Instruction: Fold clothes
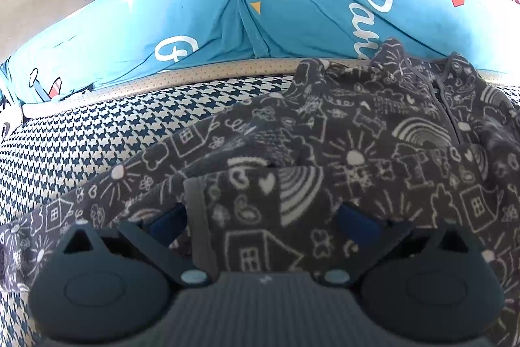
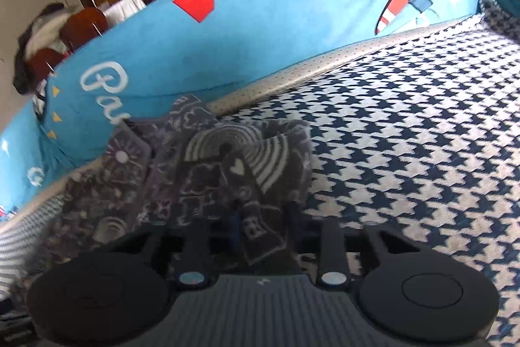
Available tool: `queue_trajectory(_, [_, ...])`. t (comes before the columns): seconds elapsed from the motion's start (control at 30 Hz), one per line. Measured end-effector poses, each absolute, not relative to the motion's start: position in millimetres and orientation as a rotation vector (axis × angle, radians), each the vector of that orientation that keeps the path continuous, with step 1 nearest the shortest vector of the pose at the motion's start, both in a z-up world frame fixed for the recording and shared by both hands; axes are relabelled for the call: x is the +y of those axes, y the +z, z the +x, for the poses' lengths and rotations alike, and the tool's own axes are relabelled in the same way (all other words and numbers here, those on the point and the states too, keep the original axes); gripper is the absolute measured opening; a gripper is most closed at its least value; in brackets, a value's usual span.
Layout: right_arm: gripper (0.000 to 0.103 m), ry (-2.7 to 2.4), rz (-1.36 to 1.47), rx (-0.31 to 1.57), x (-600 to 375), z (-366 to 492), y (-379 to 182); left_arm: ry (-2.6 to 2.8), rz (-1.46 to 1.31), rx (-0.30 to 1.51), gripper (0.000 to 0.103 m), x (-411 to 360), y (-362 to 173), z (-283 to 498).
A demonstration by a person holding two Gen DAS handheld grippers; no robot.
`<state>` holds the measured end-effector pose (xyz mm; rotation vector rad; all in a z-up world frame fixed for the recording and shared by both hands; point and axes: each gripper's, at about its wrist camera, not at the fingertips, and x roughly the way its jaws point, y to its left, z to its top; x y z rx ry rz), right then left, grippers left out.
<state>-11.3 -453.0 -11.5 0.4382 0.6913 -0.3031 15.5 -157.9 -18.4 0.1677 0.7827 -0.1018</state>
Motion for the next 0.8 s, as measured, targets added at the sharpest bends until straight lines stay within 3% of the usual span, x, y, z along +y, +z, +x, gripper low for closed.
queue_trajectory(0.13, [0.014, -0.367, 0.453, 0.644, -460, -17, -6, -0.112, 0.18, 0.783, 0.103, -159, -19, 14])
queue_trajectory(0.37, [0.014, -0.413, 0.476, 0.665, -469, -17, -11, -0.136, 0.209, 0.789, 0.103, -163, -21, 11])
queue_trajectory(0.8, [0.033, -0.34, 0.528, 0.668, -458, -57, 23, -0.174, 0.227, 0.762, 0.103, -172, -16, 1])
